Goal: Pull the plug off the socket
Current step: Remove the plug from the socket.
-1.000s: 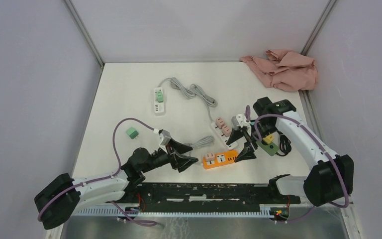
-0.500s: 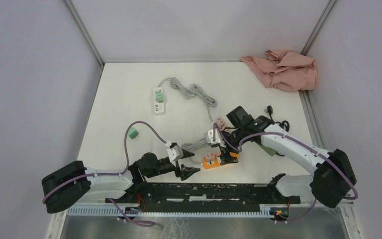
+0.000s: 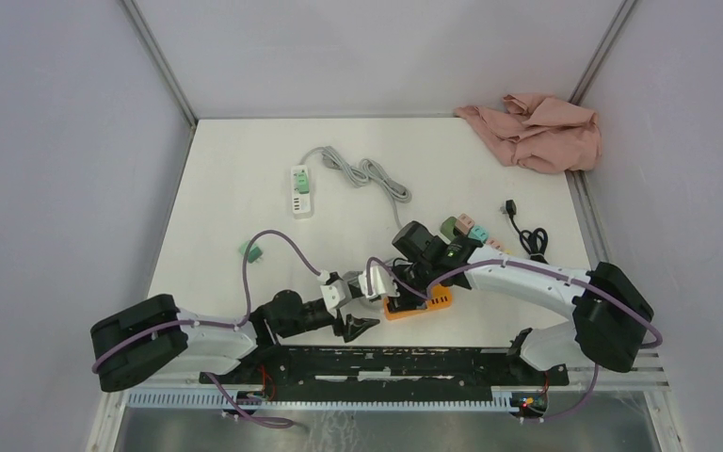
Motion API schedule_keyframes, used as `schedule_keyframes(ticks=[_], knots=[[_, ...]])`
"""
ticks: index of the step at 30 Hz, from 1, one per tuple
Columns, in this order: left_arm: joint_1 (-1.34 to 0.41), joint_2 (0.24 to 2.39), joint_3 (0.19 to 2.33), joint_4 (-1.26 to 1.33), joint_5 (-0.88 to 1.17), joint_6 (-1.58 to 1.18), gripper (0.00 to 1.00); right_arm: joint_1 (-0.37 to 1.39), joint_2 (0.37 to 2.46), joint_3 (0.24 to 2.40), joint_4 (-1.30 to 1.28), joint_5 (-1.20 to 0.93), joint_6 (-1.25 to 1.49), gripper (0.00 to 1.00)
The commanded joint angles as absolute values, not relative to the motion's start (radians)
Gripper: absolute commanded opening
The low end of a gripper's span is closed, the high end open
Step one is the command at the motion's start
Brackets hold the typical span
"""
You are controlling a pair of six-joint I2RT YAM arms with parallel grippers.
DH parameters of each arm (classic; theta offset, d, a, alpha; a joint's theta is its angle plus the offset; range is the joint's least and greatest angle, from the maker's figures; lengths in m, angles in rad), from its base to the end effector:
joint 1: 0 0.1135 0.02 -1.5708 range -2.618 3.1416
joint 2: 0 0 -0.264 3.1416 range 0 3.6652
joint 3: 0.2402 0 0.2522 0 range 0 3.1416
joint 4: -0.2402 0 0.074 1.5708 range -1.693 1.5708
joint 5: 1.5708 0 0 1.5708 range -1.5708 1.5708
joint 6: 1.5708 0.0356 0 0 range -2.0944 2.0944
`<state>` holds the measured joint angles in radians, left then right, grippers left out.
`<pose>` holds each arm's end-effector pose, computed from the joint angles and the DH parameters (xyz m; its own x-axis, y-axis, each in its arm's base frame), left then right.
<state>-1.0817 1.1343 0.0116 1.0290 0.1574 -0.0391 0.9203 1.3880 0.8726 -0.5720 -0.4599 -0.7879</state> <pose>0.0784 -0.1591 0.1478 -0.0809 0.0698 -0.9943 0.9427 0.3292 -0.0536 0.1473 0.2196 0.2108 0.2158 -0.7653 -0.6064 -0.9712 -0.2325 -0.0523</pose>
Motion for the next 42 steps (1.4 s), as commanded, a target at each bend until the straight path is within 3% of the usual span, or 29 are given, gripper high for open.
schedule_keyframes(ticks=[1, 6, 15, 22, 30, 37, 42], knots=[[-1.093, 1.138, -0.012, 1.115, 0.13, 0.02, 0.77, 0.937, 1.402, 0.882, -0.525, -0.387, -0.758, 0.56], [-1.095, 1.124, -0.023, 1.115, 0.12, 0.021, 0.78, 0.945, 1.424, 0.888, -0.523, -0.367, -0.749, 0.47], [-1.102, 1.106, -0.028, 1.121, 0.109, 0.02, 0.78, 0.946, 1.432, 0.915, -0.534, -0.337, -0.713, 0.14], [-1.107, 1.108, -0.03, 1.147, 0.106, 0.005, 0.78, 0.922, 1.421, 0.935, -0.574, -0.417, -0.708, 0.01], [-1.108, 1.101, -0.032, 1.179, 0.086, -0.013, 0.82, 0.869, 1.399, 0.952, -0.62, -0.506, -0.715, 0.0], [-1.107, 1.064, -0.05, 1.212, 0.001, -0.091, 0.99, 0.833, 1.391, 0.976, -0.682, -0.586, -0.748, 0.0], [-1.108, 1.017, -0.057, 1.209, 0.004, -0.093, 0.99, 0.814, 1.396, 0.991, -0.715, -0.625, -0.761, 0.0]])
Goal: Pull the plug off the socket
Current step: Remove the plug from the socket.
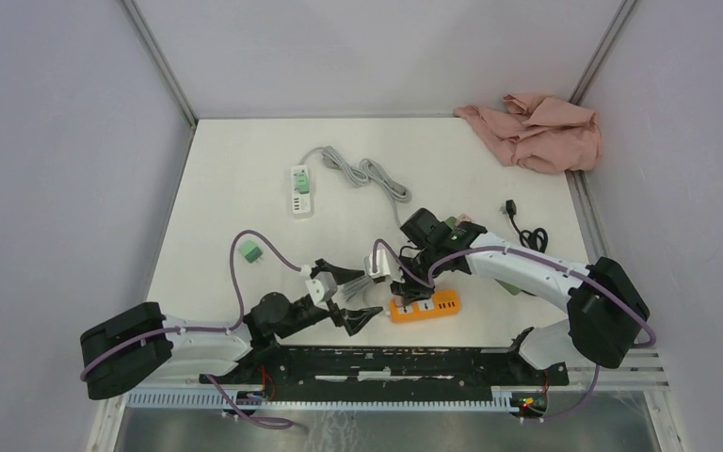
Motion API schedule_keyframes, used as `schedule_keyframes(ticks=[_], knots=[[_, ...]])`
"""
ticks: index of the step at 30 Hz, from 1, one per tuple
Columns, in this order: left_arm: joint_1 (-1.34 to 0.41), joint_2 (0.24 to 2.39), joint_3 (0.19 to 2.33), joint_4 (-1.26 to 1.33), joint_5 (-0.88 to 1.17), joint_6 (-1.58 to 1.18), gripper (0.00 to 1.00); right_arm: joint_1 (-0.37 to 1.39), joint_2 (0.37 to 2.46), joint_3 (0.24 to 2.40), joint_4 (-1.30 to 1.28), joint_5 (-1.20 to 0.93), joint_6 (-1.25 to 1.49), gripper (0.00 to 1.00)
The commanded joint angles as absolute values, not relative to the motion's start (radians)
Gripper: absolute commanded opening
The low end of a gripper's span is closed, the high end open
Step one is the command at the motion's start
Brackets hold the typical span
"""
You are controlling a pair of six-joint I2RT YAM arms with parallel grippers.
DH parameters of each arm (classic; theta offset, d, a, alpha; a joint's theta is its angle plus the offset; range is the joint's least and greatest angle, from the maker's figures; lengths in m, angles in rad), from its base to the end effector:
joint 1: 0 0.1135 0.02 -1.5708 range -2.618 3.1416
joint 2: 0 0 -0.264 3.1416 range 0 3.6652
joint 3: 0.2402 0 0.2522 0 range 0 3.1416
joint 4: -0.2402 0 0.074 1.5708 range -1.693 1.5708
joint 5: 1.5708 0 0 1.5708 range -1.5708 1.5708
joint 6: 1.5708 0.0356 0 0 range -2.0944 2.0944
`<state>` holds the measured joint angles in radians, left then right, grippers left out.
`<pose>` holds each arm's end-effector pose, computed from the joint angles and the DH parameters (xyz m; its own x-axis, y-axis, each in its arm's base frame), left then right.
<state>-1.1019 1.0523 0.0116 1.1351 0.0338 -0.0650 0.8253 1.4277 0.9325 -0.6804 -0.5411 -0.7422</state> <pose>0.0775 -0.1557 0.1721 -0.0164 -0.1113 -0.9937 0.9076 0.4153 -0.0615 0.1674 0.2083 0.2147 0.0552 -0.7943 -0.6050 -0.9864 -0.1372 0.0901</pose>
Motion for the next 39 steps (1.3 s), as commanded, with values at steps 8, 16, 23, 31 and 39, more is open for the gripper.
schedule_keyframes(ticks=[8, 16, 23, 31, 39], knots=[[-1.106, 1.075, -0.035, 1.255, 0.076, -0.059, 0.98, 0.794, 1.399, 1.0, -0.732, -0.666, -0.761, 0.0], [-1.108, 1.162, 0.02, 1.273, 0.117, -0.003, 0.96, 0.773, 1.392, 1.008, -0.753, -0.703, -0.77, 0.0], [-1.108, 1.207, 0.059, 1.25, 0.14, 0.032, 0.96, 0.761, 1.389, 1.015, -0.767, -0.725, -0.775, 0.0], [-1.108, 1.257, 0.063, 1.293, 0.177, 0.054, 0.96, 0.744, 1.393, 1.022, -0.773, -0.753, -0.772, 0.0], [-1.106, 1.36, 0.115, 1.319, 0.211, 0.063, 0.96, 0.738, 1.384, 1.023, -0.779, -0.766, -0.774, 0.0]])
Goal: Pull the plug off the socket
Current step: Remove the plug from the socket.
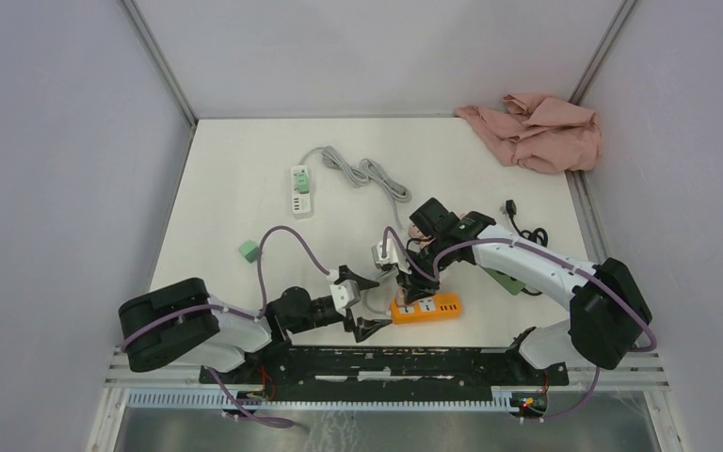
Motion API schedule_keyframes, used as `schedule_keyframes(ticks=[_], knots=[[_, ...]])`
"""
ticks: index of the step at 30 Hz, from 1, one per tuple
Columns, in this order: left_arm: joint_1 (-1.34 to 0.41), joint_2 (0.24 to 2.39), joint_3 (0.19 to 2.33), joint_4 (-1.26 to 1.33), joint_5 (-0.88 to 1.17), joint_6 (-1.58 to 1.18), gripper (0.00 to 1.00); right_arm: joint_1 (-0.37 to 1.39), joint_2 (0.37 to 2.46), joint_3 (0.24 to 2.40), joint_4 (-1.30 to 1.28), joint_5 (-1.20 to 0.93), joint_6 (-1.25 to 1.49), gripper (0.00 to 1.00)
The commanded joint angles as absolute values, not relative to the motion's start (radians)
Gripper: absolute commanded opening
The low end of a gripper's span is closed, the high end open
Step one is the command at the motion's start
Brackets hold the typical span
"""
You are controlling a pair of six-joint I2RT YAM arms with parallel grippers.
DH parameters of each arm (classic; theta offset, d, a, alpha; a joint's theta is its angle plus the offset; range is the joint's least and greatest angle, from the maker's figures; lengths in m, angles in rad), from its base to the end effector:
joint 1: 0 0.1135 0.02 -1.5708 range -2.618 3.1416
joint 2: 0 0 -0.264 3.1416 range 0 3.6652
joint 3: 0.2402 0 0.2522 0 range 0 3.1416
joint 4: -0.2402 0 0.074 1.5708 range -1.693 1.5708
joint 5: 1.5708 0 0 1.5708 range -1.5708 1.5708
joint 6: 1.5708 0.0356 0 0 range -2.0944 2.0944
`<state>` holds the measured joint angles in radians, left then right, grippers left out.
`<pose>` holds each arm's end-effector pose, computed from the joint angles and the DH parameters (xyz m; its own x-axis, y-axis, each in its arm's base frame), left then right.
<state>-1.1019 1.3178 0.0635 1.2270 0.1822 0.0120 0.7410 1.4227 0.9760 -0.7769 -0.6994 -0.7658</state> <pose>0.0829 -0.1779 0.1520 -0.0008 0.0277 -0.9996 0.9592 0.2825 0.0071 0.1781 0.1940 0.2277 -0.0301 -0.7464 -0.6648 -0.9697 -0.1396 0.2005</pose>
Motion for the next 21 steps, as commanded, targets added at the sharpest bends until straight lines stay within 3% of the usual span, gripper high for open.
schedule_keyframes(ticks=[1, 13, 21], knots=[[-1.107, 1.375, 0.123, 1.32, 0.214, 0.063, 0.96, 0.737, 1.382, 1.022, -0.779, -0.765, -0.773, 0.0], [-1.108, 1.65, 0.135, 1.606, 0.231, -0.027, 0.95, 0.73, 1.364, 1.012, -0.755, -0.759, -0.755, 0.0], [-1.108, 1.723, 0.174, 1.642, 0.258, -0.054, 0.89, 0.729, 1.369, 1.012, -0.747, -0.758, -0.744, 0.0]])
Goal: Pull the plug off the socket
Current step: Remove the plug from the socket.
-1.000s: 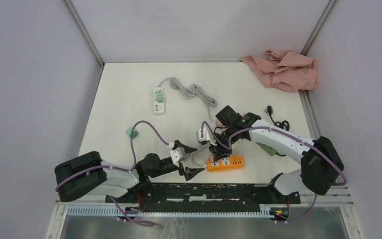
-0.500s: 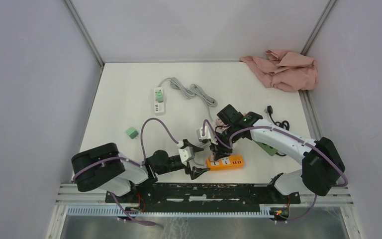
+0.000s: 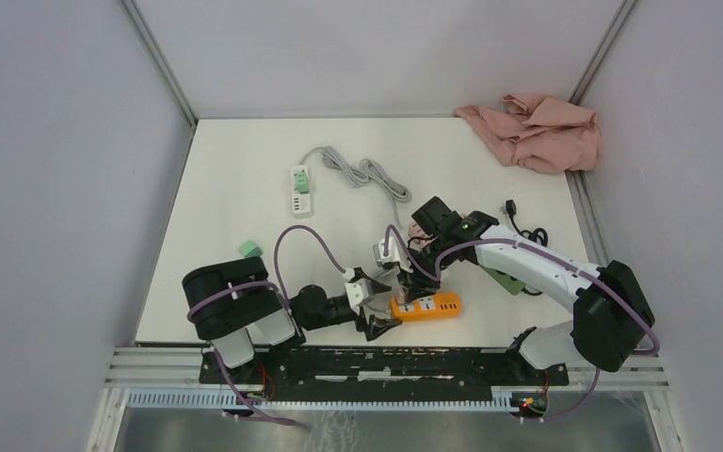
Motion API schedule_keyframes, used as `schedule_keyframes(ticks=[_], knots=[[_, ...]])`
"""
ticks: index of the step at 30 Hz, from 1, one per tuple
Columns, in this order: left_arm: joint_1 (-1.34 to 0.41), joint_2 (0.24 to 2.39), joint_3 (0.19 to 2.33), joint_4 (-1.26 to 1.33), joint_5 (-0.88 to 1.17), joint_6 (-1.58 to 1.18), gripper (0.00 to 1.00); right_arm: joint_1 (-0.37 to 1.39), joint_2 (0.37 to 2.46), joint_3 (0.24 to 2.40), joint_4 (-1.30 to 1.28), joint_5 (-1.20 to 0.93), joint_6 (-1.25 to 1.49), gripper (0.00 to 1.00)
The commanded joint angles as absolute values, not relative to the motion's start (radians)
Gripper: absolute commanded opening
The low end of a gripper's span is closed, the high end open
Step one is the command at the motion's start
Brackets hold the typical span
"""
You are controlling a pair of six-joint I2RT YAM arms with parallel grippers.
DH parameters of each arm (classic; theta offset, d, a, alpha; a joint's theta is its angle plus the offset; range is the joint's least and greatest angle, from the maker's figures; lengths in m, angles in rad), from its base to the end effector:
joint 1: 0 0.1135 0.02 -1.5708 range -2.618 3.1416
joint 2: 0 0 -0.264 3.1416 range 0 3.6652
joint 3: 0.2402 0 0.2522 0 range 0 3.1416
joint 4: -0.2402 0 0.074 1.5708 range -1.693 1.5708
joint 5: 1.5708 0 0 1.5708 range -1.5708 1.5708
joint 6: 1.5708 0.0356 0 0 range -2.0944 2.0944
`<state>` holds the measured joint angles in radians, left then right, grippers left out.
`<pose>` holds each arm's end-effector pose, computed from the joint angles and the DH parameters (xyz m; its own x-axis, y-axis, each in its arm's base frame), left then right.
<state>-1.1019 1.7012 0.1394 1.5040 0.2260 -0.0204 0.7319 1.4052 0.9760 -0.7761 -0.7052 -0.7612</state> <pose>0.0946 -0.2044 0.1246 -0.0459 0.0466 -0.9979 0.9697 0.2418 -0.0333 0.1782 0.1911 0.2321 -0.0331 -0.7358 -0.6763 -0.9725 -0.1325 0.1918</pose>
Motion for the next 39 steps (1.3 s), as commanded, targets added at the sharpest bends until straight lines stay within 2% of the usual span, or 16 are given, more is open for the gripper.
schedule_keyframes(ticks=[1, 6, 10, 16, 19, 22, 24, 25, 32, 39], knots=[[-1.108, 1.732, 0.179, 1.641, 0.261, -0.058, 0.87, 0.729, 1.368, 1.012, -0.746, -0.758, -0.743, 0.0], [-1.108, 1.773, 0.206, 1.641, 0.283, -0.081, 0.75, 0.73, 1.368, 1.009, -0.738, -0.767, -0.735, 0.0], [-1.107, 1.783, 0.211, 1.641, 0.28, -0.086, 0.73, 0.729, 1.363, 1.008, -0.735, -0.762, -0.733, 0.0], [-1.108, 1.768, 0.217, 1.6, 0.277, -0.081, 0.63, 0.726, 1.363, 1.008, -0.737, -0.763, -0.734, 0.0], [-1.107, 1.768, 0.225, 1.579, 0.287, -0.08, 0.49, 0.727, 1.363, 1.006, -0.738, -0.765, -0.736, 0.0], [-1.106, 1.767, 0.227, 1.574, 0.29, -0.081, 0.2, 0.726, 1.363, 1.006, -0.737, -0.765, -0.736, 0.0], [-1.106, 1.763, 0.226, 1.573, 0.288, -0.082, 0.07, 0.726, 1.364, 1.003, -0.733, -0.779, -0.731, 0.0], [-1.106, 1.758, 0.227, 1.569, 0.286, -0.085, 0.04, 0.726, 1.366, 1.001, -0.724, -0.796, -0.719, 0.0], [-1.106, 1.734, 0.278, 1.482, 0.307, -0.085, 0.03, 0.726, 1.38, 0.965, -0.527, -0.884, -0.478, 0.0], [-1.098, 1.733, 0.239, 1.516, 0.3, -0.08, 0.03, 0.654, 1.348, 0.986, -0.617, -0.828, -0.594, 0.0]])
